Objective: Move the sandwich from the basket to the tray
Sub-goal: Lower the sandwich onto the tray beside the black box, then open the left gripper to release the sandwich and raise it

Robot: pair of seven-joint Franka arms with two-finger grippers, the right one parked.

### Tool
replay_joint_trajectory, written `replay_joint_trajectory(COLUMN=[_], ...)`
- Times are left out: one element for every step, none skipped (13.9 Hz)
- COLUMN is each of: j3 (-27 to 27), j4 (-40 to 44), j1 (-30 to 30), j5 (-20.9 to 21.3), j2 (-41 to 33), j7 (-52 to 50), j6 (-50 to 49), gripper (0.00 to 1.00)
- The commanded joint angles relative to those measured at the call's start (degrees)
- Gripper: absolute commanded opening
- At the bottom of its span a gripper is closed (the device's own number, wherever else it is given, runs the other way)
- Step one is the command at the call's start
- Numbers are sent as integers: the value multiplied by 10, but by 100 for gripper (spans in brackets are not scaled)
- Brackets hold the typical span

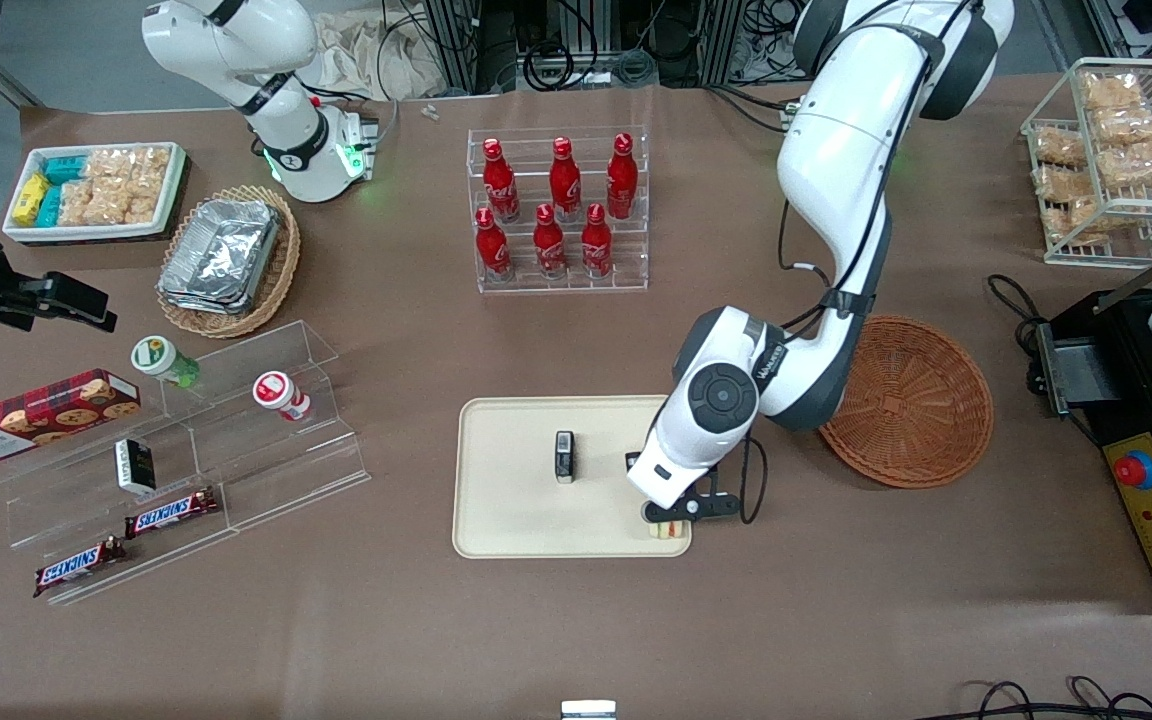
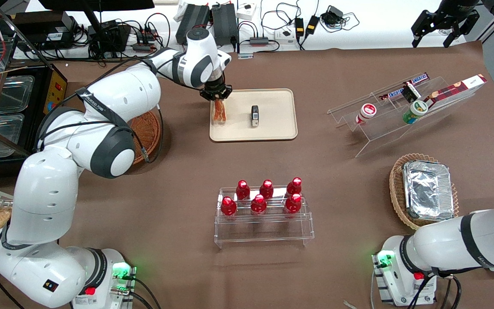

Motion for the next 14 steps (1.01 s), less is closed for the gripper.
replay_joint_trajectory(j3=[5,5,5,5,6,6,7,8,11,12,21,24,26,28], j4=[-6,-7,-7,-6,-6,-6,-7,-6,-6,-7,-7,-7,-7,-7], j1=[-8,-8,-8,-7,-7,-6,-6,-5,-5,3,22,51,84,115], j5=[-5,-7,-7,-7,-7,-6,-5,-3,1,3,3,4,4,6], j2=[2,2,2,-3,-7,-18,-32,-45,-63,-92,-127,-164,-197,-220], j7=[-13,-17,-18,-20,-20,-20,-21,-31,-47,-50,-46,-44,-41,-39], j6=[-1,-1,-1,-1,-2,-6,-12,-26,-36,-59,-103,-153,-200,-230], gripper=[4,30,81,100,100,100,100,100,100,100,100,100,100,100])
